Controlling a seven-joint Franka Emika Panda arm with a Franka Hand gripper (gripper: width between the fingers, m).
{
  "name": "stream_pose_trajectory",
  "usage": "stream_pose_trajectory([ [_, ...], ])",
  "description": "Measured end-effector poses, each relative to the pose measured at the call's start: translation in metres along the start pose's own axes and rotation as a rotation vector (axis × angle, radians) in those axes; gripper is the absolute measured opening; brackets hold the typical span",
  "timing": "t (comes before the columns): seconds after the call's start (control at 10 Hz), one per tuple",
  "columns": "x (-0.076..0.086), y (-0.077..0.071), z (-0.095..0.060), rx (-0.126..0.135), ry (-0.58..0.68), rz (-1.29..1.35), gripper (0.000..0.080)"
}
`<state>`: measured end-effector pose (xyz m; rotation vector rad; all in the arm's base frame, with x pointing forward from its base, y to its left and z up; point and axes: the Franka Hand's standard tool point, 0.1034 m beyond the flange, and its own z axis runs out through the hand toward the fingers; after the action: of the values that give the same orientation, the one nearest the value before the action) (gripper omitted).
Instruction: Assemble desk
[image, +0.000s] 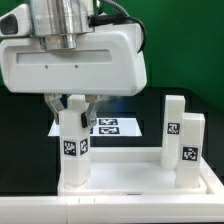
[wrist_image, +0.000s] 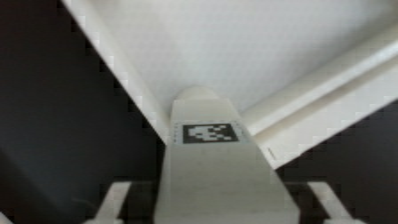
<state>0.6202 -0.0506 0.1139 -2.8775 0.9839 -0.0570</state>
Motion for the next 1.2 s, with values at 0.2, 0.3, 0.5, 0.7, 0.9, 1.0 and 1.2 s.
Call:
stream_pose_trajectory([
  [0.2,0.003,-0.008,0.001,0.004,0.002,0.302,0.0285],
  [0.3,0.002,-0.01,0.002,0.003,0.003,0.497,0.0285],
  [0.5,-0.001,-0.017,0.003,0.032,-0.011,0.86,0.0285],
  [0.7,0.0,-0.016,0.003,0.045,-0.016,0.882,0.0296],
  [0.9,0.002,-0.013,0.002,0.045,-0.009,0.679,0.0495],
  [1.0,0.007,-0.014,-0.004,0.054,0.003,0.5,0.0601],
  [1.2,0.004,-0.016,-0.005,0.04,0.013,0.259,0.0634],
])
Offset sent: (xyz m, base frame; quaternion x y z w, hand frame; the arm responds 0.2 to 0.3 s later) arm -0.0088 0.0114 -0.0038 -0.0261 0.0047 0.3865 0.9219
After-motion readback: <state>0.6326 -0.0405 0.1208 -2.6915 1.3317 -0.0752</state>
